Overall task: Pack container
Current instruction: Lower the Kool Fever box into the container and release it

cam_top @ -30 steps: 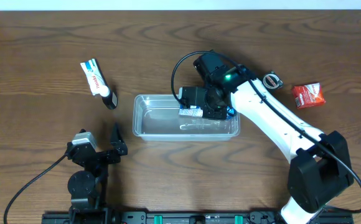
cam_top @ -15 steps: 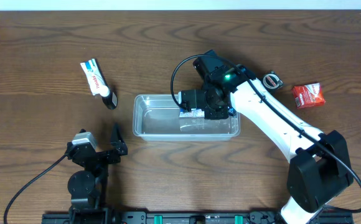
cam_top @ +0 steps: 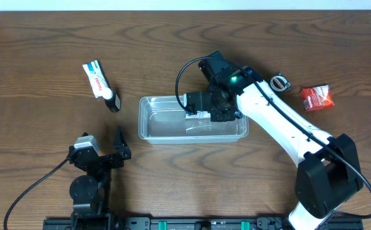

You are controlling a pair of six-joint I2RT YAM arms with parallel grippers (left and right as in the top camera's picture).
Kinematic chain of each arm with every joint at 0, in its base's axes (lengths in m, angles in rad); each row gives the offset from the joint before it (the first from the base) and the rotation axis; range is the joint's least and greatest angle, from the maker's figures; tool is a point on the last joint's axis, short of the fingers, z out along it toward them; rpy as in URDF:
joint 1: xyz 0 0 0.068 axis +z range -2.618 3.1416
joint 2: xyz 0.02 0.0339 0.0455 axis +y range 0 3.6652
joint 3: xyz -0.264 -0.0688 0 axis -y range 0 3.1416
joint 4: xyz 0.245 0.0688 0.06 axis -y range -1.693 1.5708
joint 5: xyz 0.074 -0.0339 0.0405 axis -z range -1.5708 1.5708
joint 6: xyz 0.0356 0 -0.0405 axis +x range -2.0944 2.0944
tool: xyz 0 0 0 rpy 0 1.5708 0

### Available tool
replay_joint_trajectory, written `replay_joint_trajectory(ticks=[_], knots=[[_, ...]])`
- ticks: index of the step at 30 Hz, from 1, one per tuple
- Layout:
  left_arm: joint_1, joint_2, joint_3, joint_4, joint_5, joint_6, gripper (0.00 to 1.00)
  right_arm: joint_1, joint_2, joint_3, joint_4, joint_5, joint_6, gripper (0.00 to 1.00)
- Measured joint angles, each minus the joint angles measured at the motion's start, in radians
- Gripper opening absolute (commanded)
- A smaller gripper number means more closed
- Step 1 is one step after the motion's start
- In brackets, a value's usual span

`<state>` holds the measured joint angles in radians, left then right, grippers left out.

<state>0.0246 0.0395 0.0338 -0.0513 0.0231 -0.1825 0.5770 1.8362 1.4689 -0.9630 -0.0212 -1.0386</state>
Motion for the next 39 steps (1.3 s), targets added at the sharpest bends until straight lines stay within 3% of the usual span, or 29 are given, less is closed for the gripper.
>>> replay_joint_trajectory(ticks=[2, 7, 9, 23, 29, 39], knots=[[0.0, 0.0, 0.0, 0.0, 0.0, 0.0, 0.98, 0.0, 0.0, 0.0, 0.0, 0.0, 0.001, 0.07], [0.0, 0.0, 0.0, 0.0, 0.0, 0.0, 0.98, 0.0, 0.0, 0.0, 0.0, 0.012, 0.042, 0.39], [0.0, 0.0, 0.0, 0.0, 0.0, 0.0, 0.98, 0.0, 0.0, 0.0, -0.002, 0.014, 0.069, 0.47], [0.0, 0.0, 0.0, 0.0, 0.0, 0.0, 0.98, 0.0, 0.0, 0.0, -0.068, 0.018, 0.153, 0.44], [0.0, 0.0, 0.0, 0.0, 0.0, 0.0, 0.98, 0.0, 0.0, 0.0, -0.127, 0.017, 0.212, 0.49], [0.0, 0.0, 0.0, 0.0, 0.0, 0.0, 0.98, 0.036, -0.018, 0.0, -0.176, 0.014, 0.241, 0.48]])
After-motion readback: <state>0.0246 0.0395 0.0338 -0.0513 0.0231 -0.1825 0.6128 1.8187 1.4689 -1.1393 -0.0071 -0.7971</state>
